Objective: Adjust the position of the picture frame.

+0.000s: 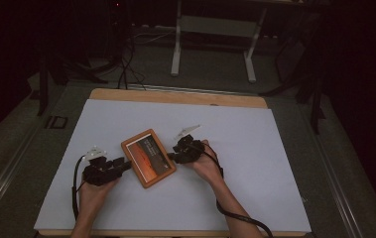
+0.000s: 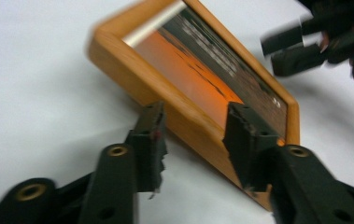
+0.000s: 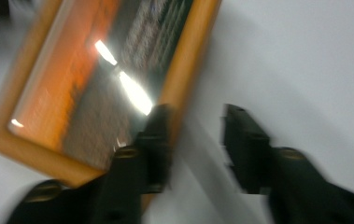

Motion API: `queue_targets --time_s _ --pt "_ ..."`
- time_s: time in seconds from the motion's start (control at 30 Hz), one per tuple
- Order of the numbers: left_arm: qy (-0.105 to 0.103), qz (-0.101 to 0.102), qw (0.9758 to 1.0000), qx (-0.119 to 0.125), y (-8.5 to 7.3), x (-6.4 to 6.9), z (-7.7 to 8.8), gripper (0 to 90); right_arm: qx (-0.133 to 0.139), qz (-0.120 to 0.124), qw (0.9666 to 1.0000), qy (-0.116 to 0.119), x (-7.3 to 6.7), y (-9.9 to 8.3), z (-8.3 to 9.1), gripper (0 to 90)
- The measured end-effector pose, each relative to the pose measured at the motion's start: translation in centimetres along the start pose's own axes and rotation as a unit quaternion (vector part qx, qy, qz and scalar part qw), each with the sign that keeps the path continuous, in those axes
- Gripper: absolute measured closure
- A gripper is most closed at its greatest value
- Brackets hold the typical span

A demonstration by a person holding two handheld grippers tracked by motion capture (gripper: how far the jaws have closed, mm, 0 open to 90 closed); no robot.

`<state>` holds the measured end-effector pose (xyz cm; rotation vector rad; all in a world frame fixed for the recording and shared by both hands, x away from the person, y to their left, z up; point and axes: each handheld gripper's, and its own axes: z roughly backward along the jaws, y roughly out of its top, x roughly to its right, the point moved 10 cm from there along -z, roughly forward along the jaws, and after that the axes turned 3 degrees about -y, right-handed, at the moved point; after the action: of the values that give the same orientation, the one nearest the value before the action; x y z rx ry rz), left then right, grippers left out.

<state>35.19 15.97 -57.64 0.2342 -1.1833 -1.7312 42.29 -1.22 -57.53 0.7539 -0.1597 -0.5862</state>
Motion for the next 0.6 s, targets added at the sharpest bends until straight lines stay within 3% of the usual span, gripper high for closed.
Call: queue_targets --time_s 0.03,0.1,0.23,0.4,0.57,0.6 --pt "-0.005 -0.002 1.0000 -0.008 -0.2 0.3 -0.3 53.5 0.007 -0.014 0.9997 0.016 -0.1 0.4 0.0 51.7" --pt "-0.004 -0.006 0.9997 -0.023 -0.5 0.7 -0.9 47.8 0.014 -0.027 0.9992 0.027 -0.2 0.9 -0.1 46.0" --pt "0.002 0.001 0.9991 -0.042 -1.0 0.7 -1.5 38.2 0.000 -0.033 0.9977 0.059 -1.0 1.0 -1.2 37.0" --pt "0.011 0.000 0.9989 -0.045 -1.0 0.7 -1.7 36.7 -0.014 -0.067 0.9924 0.102 -1.4 0.9 -2.9 29.7" --pt "0.011 0.001 0.9989 -0.046 -1.0 0.7 -1.7 36.6 -0.020 -0.092 0.9857 0.140 -2.0 0.9 -3.9 32.1" --pt "0.012 0.003 0.9989 -0.046 -1.0 0.7 -1.7 36.6 -0.019 -0.091 0.9859 0.139 -2.0 0.9 -3.9 31.9"
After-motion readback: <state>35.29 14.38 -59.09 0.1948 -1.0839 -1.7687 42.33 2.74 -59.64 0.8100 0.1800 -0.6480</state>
